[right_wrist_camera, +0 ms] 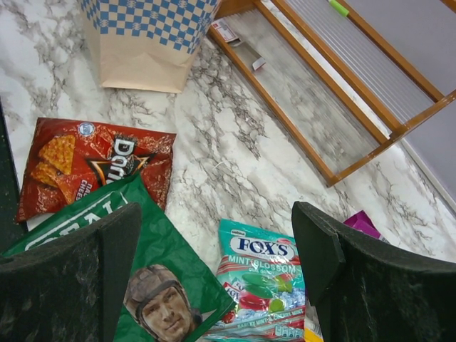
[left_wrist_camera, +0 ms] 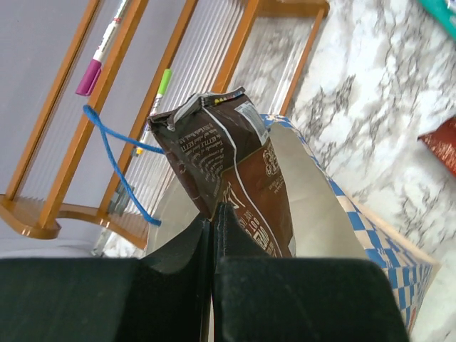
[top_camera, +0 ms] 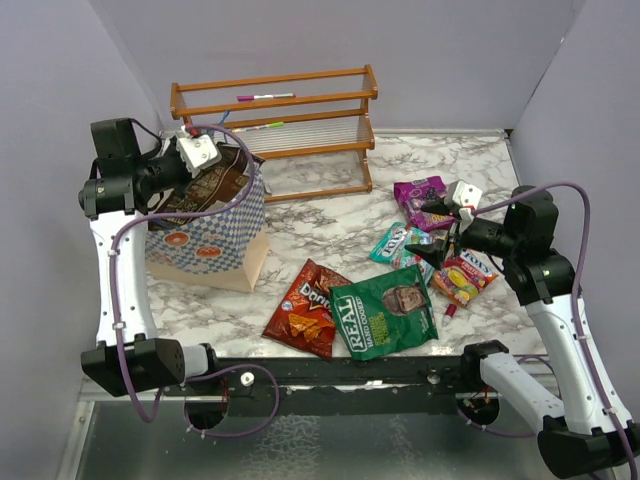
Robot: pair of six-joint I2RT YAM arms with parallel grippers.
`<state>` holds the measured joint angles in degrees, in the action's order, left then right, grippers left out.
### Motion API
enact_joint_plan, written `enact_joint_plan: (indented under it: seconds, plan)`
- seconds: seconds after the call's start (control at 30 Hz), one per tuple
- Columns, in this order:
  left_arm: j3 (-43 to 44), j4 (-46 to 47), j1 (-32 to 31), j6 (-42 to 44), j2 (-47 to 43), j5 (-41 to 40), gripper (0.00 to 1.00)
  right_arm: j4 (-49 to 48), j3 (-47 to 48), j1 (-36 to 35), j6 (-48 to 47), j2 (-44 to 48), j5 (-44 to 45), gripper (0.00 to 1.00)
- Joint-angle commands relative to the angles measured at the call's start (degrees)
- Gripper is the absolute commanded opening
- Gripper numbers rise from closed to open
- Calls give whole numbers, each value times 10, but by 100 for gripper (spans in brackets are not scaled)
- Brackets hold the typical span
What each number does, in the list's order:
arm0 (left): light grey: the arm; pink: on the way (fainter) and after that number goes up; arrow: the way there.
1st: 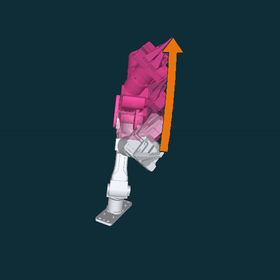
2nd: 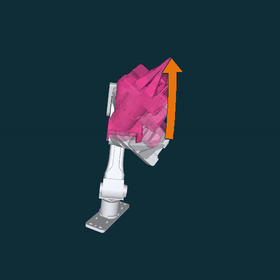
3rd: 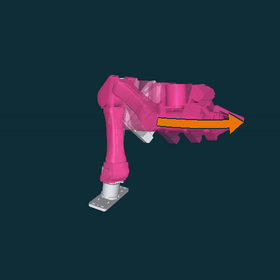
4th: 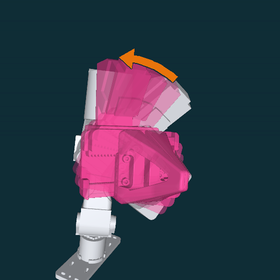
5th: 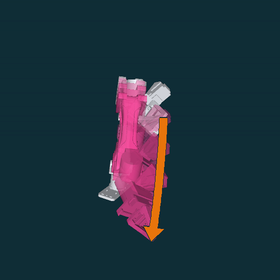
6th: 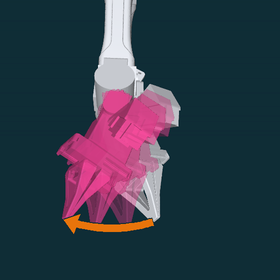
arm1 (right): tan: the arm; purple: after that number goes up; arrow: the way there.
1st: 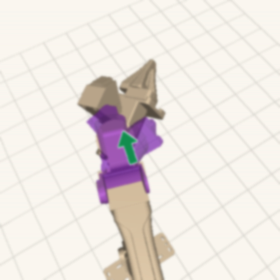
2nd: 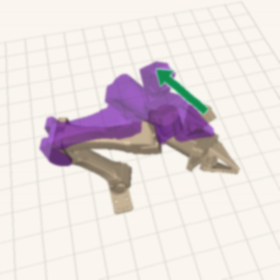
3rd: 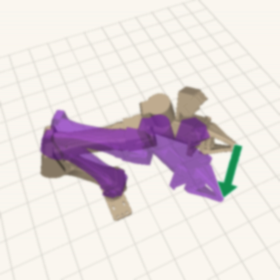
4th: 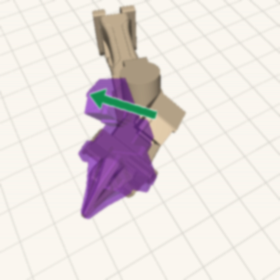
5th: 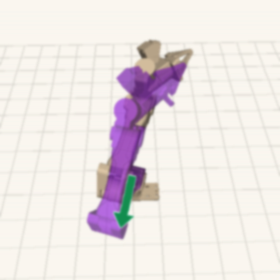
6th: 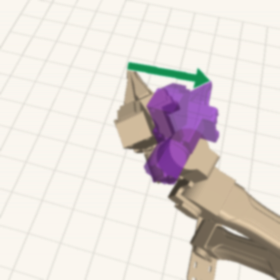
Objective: Place the snacks into the paper bag
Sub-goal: Place the snack in the paper bag.
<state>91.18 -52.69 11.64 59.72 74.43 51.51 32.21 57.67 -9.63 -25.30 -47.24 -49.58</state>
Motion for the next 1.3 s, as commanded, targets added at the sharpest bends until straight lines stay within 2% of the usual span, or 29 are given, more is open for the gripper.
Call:
enact_joint_plan:
  seconds: [0.0, 0.2, 0.33, 0.47, 0.63, 0.8, 0.9, 1.1, 1.17, 1.27]
  plan:
    - [-41, 169, 1, -184, -20, 71, 0, -17, -6, 4, 7, 0, -14, 87]
    - [-105, 305, -56, -365, -31, 35, 0, -21, -11, 8, 7, 3, -14, 87]
    - [-133, 359, -128, -413, -47, -53, 0, -25, -14, 8, 7, 1, -16, 87]
    - [-127, 375, -156, -453, -43, -91, 0, -24, -12, 8, 7, -3, -18, 87]
    - [-79, 303, -159, -391, -33, -120, 0, -21, -9, 9, 6, -6, -16, 87]
    - [-33, 209, -159, -307, -28, -245, 0, -24, -13, 8, 4, -5, -15, 87]
    - [-21, 185, -159, -278, -31, -317, 0, -28, -14, 8, 5, -8, -18, 87]
    - [-4, 162, -159, -254, -25, -402, 0, -29, -11, 8, 5, -13, -20, 87]
    - [-5, 159, -159, -247, -28, -414, 0, -29, -13, 8, 6, -12, -19, 87]
    - [-35, 176, -159, -215, -53, -383, 0, -30, -16, 8, 5, -9, -17, 87]
